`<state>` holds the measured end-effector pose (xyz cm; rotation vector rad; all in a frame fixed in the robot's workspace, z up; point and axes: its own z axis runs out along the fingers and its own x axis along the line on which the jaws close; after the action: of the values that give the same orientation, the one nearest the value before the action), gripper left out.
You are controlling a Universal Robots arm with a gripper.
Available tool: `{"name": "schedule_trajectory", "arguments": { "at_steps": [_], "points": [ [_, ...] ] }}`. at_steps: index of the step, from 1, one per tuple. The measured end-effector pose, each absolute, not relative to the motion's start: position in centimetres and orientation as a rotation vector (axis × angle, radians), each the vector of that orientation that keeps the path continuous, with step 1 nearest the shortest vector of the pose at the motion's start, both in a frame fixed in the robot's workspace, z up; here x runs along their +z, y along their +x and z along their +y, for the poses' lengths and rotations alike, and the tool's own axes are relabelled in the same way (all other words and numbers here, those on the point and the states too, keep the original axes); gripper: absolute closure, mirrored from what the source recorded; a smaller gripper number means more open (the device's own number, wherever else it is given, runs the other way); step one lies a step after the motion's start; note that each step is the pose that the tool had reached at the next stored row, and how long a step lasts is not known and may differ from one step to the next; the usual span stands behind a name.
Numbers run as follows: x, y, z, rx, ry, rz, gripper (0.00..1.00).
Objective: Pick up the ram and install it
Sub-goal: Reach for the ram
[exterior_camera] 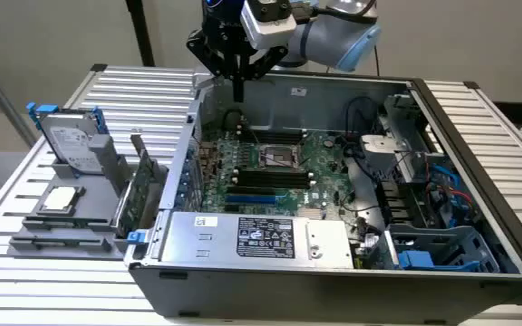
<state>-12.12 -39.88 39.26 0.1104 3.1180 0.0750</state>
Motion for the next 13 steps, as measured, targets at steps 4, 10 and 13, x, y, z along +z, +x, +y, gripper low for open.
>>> {"name": "schedule_trajectory", "arguments": {
  "at_steps": [4, 10, 13],
  "points": [
    [39.26, -12.12, -39.88, 0.075, 0.11, 3.118, 1.0],
    [39.26, -12.12, -39.88, 0.075, 0.11, 3.118, 1.0],
    [39.26, -12.12, -39.88, 0.075, 0.11, 3.118, 1.0]
  ]
}}
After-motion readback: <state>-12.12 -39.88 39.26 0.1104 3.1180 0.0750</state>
